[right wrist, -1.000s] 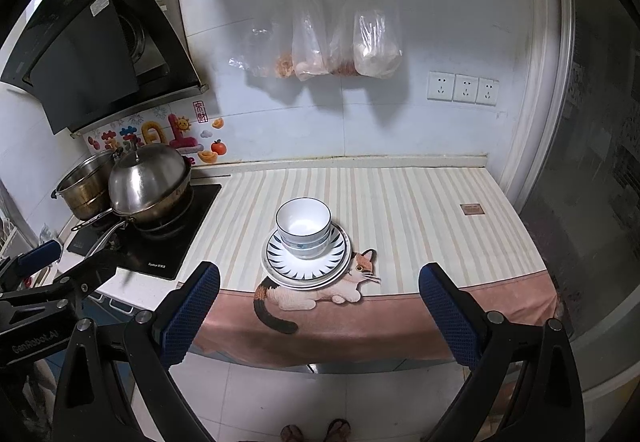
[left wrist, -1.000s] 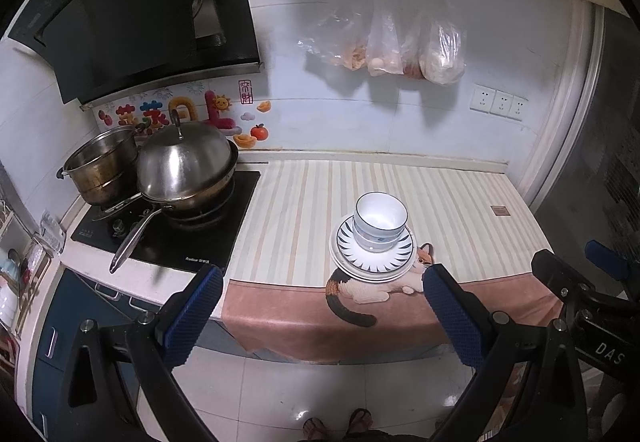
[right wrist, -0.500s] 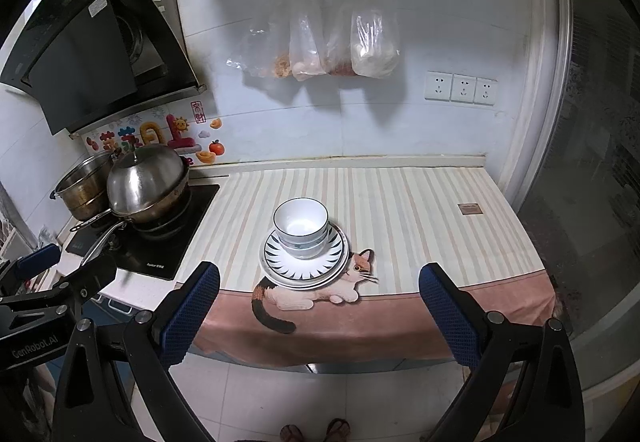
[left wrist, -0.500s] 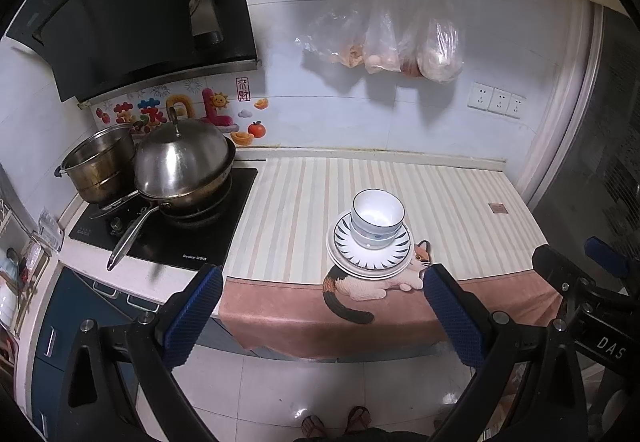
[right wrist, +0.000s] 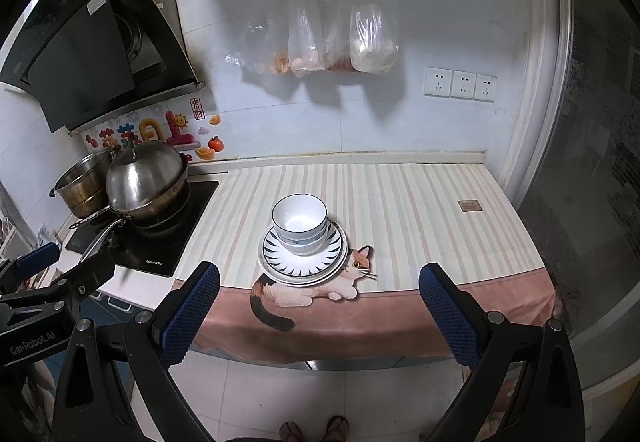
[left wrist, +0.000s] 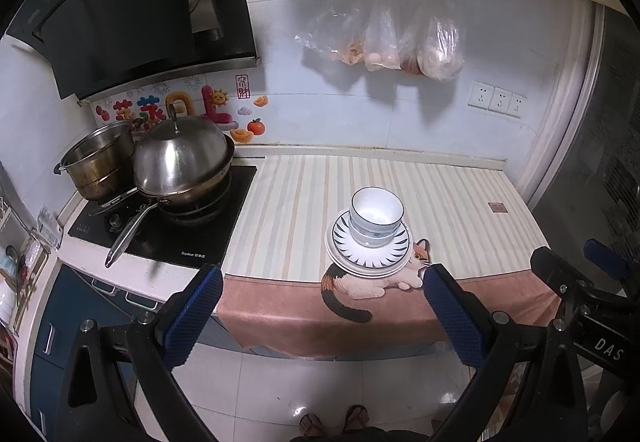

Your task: Organize plates and bowls

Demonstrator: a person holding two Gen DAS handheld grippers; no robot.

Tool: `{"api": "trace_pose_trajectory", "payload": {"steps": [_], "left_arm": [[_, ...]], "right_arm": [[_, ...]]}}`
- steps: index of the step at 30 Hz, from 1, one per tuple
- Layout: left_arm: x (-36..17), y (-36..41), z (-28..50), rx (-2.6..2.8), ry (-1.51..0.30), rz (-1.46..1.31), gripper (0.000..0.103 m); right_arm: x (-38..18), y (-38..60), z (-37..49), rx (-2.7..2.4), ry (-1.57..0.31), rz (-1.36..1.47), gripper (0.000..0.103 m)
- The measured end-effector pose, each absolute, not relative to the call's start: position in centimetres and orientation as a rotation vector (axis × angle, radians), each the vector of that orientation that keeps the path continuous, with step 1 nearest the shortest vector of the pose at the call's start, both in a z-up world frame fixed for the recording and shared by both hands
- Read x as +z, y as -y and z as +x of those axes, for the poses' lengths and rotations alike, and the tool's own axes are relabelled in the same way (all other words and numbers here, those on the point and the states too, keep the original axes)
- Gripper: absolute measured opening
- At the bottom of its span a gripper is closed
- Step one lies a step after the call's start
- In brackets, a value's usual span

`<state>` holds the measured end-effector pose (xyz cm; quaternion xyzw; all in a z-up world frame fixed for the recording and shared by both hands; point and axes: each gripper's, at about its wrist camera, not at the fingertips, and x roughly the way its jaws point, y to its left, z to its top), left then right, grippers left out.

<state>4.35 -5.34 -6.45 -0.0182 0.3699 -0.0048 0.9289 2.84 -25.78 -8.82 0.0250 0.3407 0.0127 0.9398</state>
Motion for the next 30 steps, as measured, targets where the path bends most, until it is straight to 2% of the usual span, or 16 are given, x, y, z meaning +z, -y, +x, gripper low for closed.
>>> {"api": "trace_pose_trajectory", "payload": {"steps": [30], "left_arm": [[-6.16,5.51,4.23,0.004,-0.756,-0.034,0.103]], "right_arm": [[-8.68,25.59,2.86,0.027,-0.692,0.047,0.102]]}}
